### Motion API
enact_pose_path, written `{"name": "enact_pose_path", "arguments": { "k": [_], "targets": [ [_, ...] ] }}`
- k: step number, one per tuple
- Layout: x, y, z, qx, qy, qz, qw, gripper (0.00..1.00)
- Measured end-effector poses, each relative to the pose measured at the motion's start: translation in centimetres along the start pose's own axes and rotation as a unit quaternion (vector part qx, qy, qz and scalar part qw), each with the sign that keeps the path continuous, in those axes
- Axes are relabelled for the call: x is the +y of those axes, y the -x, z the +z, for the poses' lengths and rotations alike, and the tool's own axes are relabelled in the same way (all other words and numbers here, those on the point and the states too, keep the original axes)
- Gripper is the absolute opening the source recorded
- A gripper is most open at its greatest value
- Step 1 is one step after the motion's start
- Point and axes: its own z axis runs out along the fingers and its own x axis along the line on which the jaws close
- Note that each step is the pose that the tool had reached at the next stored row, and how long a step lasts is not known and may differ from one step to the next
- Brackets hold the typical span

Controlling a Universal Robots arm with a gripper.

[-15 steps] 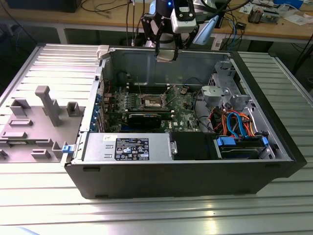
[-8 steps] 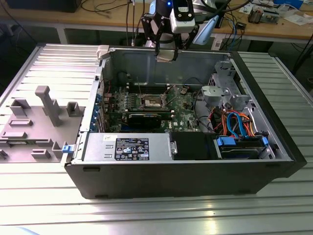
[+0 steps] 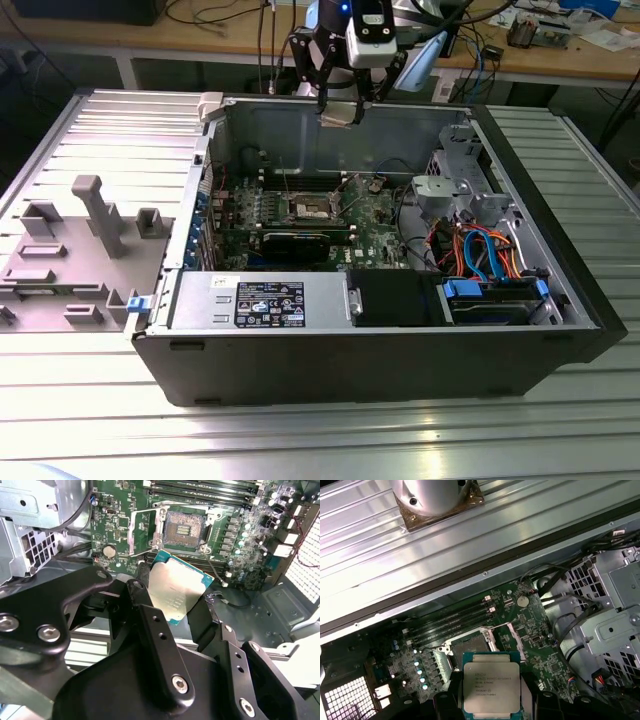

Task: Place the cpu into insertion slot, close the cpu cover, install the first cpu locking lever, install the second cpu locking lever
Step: 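Place the cpu into insertion slot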

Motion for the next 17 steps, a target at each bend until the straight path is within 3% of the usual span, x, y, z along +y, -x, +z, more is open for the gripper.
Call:
{"name": "enact_pose_path", "arguments": {
  "k": [17],
  "targets": [
    [0.00, 0.00, 0.02, -0.0010, 0.0002, 0.011, 0.9999, 0.55]
  ]
}}
